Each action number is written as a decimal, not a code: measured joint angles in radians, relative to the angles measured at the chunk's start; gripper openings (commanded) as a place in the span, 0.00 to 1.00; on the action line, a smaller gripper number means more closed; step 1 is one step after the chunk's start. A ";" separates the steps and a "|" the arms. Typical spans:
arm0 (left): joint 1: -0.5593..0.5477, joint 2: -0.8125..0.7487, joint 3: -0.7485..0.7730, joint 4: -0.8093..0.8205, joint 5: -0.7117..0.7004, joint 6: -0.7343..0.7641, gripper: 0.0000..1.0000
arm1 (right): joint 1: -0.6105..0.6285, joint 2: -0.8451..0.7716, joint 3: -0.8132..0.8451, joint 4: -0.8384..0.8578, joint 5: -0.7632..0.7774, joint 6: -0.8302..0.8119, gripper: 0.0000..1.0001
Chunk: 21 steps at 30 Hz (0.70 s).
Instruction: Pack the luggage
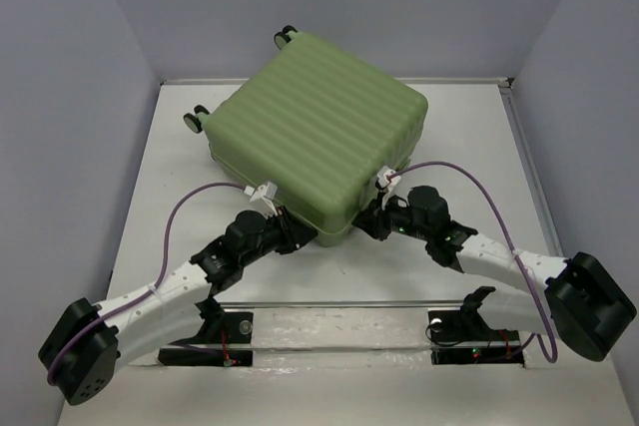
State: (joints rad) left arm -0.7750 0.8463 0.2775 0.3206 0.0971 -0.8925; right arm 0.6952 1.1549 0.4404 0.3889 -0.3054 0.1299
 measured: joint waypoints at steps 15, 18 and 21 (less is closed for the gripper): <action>-0.035 0.205 0.140 0.046 -0.007 -0.003 0.20 | 0.272 -0.211 -0.068 -0.108 0.348 0.126 0.07; -0.056 0.270 0.175 0.077 -0.010 -0.011 0.20 | 0.367 -0.187 -0.047 -0.127 0.476 0.147 0.07; -0.082 0.328 0.214 0.090 -0.029 -0.022 0.20 | 0.458 -0.091 0.039 -0.181 0.650 0.158 0.07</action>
State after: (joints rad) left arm -0.8566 1.1748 0.4911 0.4110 0.0681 -0.9142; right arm 1.1534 1.0641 0.4797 0.2081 0.3450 0.2874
